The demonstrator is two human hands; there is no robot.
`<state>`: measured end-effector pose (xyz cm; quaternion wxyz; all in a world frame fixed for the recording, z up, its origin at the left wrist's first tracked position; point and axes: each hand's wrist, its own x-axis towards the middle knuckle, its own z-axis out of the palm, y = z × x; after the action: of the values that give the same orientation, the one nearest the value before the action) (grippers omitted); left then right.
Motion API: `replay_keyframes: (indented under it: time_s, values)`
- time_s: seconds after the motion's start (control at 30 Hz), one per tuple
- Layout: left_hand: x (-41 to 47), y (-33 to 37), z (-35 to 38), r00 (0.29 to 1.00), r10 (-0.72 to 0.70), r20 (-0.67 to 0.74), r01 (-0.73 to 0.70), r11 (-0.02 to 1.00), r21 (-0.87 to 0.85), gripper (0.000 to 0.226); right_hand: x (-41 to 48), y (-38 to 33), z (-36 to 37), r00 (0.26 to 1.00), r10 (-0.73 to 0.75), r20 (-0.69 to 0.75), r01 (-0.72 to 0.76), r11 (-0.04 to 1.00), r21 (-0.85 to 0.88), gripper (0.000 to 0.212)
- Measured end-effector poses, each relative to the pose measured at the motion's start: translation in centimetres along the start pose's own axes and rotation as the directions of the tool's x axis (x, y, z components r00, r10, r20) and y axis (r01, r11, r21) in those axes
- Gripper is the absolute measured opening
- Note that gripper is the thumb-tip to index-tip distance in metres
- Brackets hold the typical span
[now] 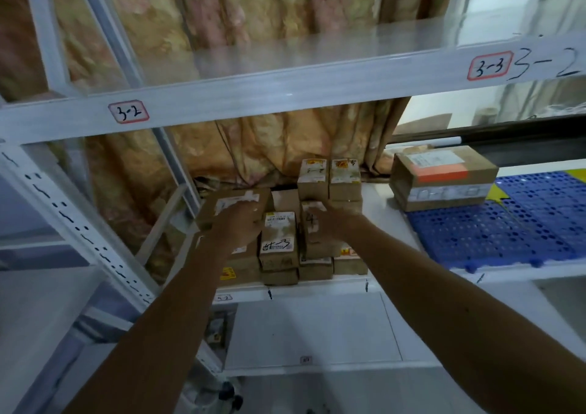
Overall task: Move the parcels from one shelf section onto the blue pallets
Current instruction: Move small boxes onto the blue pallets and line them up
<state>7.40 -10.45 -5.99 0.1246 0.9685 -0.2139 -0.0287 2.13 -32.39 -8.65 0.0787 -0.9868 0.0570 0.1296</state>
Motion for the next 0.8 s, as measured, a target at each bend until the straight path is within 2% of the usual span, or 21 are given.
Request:
replay_keyframes:
  time_s: [0.17,0.23,0.33,0.4,0.63,0.8]
  values:
    - [1.1,-1.6,0.9,0.998,0.044,0.041,-0.044,0.999,0.006,0.041,0.5,-1.4,1.8,0.995,0.049,-0.09,-0.037,0.991,0.126,0.076]
    - [1.1,-1.8,1.5,0.997,0.058,0.051,-0.057,0.998,-0.023,0.037,1.1,-1.7,2.5,0.994,0.07,-0.079,-0.056,0.985,0.162,0.08]
    - [1.5,-2.5,2.6,0.994,0.079,0.071,-0.079,0.997,-0.012,0.048,1.8,-2.0,3.3,0.995,0.087,-0.054,-0.072,0.971,0.228,0.081]
    - [1.5,-2.4,2.6,0.993,0.101,0.067,-0.1,0.995,-0.012,0.054,2.1,-2.0,3.9,0.993,0.092,-0.076,-0.074,0.974,0.214,0.083]
    - [1.3,-2.0,1.9,0.995,0.05,0.083,-0.046,0.998,-0.042,0.061,2.6,-1.4,4.8,0.98,0.123,-0.159,-0.093,0.978,0.187,0.083]
    - [1.4,-0.7,0.0,0.999,0.039,0.038,-0.04,0.999,0.002,0.046,2.2,-0.7,3.1,0.981,0.046,-0.19,-0.034,0.997,0.068,0.083]
